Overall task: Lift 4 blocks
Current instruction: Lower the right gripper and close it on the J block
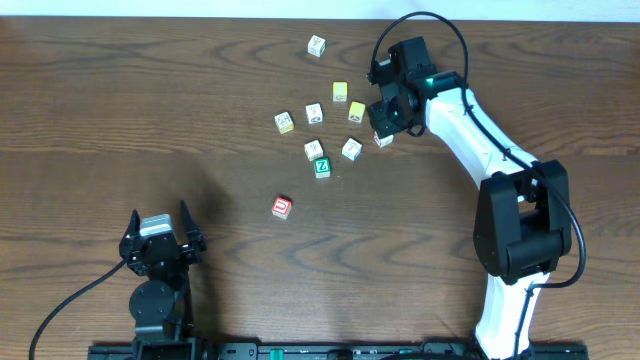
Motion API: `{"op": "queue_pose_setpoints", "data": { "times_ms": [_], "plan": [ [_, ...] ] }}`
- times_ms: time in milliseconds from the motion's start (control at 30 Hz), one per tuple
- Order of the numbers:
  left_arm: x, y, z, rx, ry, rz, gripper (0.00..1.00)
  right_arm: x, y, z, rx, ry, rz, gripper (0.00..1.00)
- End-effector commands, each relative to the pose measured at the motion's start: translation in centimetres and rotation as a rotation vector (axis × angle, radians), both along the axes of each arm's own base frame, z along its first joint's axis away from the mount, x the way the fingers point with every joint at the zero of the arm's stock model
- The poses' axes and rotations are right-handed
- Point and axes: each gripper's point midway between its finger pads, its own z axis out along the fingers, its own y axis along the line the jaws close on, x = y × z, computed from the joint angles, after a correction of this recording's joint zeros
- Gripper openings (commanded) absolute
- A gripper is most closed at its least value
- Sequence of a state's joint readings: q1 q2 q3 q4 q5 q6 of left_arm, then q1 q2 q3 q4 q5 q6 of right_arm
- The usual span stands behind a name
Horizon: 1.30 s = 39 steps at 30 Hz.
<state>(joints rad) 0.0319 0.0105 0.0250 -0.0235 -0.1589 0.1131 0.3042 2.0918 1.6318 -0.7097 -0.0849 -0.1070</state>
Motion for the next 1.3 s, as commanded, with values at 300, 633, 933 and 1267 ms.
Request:
{"op": "queue_pose_setpoints", "data": {
  "times_ms": [300,633,933,1267],
  "plan": [
    [-0.1,0.2,-1.8,0.013,0.056,0.009,0.76,-0.9,-1.3,-4.0,-0.034,0.076,-0.013,0.6],
    [-0.1,0.2,-1.8,0.013,0.056,0.009,0.76,-1.5,-1.4,-5.3,-0.042,0.103,-0.013,0.49],
    [-0.1,0.2,-1.8,0.013,0.056,0.009,0.76,-1.4,-1.4,-5.3,-0.041,0.1,-0.014,0.31],
    [-0.1,0.2,-1.8,0.013,0.056,0.009,0.76,-2.1,-0.9,-3.8,-0.03,0.11,-0.029,0.22]
  ]
}}
